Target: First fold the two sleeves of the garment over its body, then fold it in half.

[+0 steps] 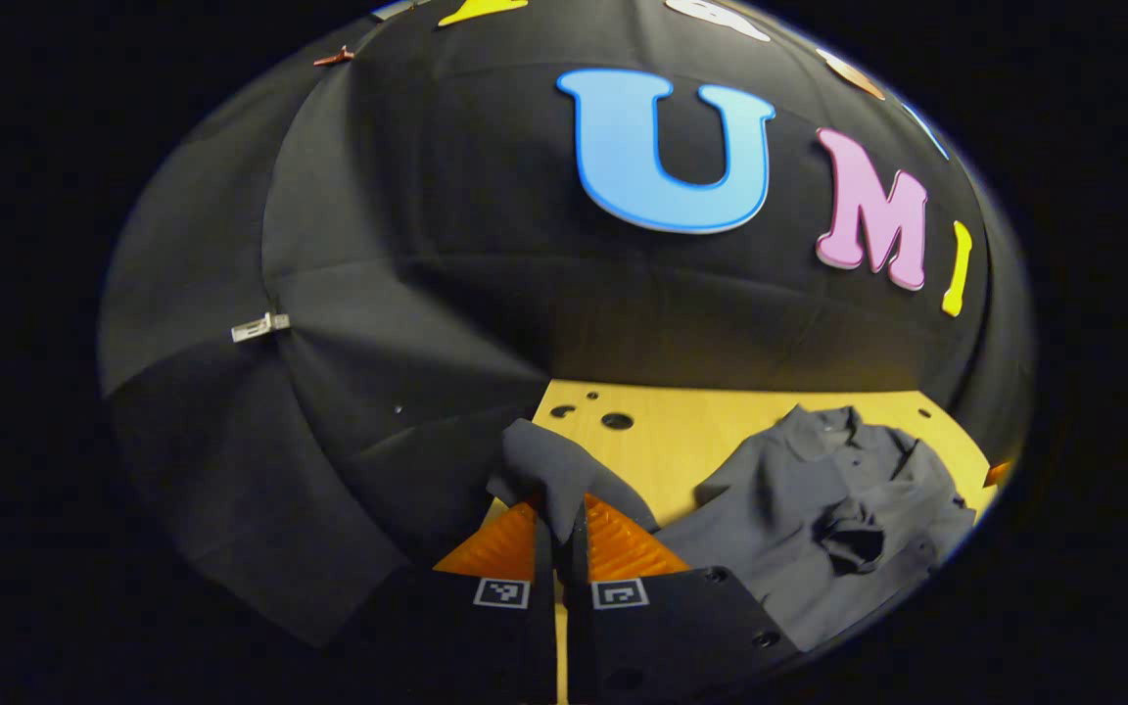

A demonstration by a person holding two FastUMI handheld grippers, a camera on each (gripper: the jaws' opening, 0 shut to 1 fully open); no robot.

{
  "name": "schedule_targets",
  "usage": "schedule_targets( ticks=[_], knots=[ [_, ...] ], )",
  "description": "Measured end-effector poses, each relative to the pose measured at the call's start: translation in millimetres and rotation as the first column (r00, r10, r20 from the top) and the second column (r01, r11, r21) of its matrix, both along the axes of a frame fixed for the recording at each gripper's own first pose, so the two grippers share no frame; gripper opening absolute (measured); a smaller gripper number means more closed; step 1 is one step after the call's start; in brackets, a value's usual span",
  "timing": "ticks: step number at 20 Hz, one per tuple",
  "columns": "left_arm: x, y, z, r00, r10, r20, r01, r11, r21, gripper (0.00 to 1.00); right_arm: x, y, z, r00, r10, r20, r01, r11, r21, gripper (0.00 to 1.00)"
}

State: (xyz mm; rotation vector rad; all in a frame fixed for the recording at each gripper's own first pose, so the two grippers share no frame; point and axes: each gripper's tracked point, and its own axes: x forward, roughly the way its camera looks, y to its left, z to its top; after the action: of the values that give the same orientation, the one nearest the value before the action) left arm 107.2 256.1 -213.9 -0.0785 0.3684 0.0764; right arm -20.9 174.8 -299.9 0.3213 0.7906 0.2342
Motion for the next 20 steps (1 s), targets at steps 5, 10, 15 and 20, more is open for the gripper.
schedule_targets(
  ticks=[5, 10, 15, 20],
  knots=[
    [3, -65, 55, 0.990, -0.110, 0.088, 0.102, 0.990, 0.097, 0.09, 7, -34, 5, 0.999, -0.029, 0.024, 0.028, 1.000, 0.004, 0.82],
    [1, -150, 72, 0.974, -0.209, 0.086, 0.204, 0.977, 0.063, 0.09, 9, -62, 1, 0.998, -0.053, 0.034, 0.053, 0.998, 0.014, 0.82],
    [0, -236, 69, 0.953, -0.295, 0.074, 0.295, 0.955, 0.009, 0.08, 3, -93, -5, 0.998, -0.051, 0.034, 0.051, 0.999, -0.006, 0.82],
    [4, -313, 53, 0.929, -0.367, 0.041, 0.369, 0.929, -0.035, 0.09, -4, -132, -14, 0.997, -0.077, 0.022, 0.077, 0.997, -0.003, 0.82]
  ],
)
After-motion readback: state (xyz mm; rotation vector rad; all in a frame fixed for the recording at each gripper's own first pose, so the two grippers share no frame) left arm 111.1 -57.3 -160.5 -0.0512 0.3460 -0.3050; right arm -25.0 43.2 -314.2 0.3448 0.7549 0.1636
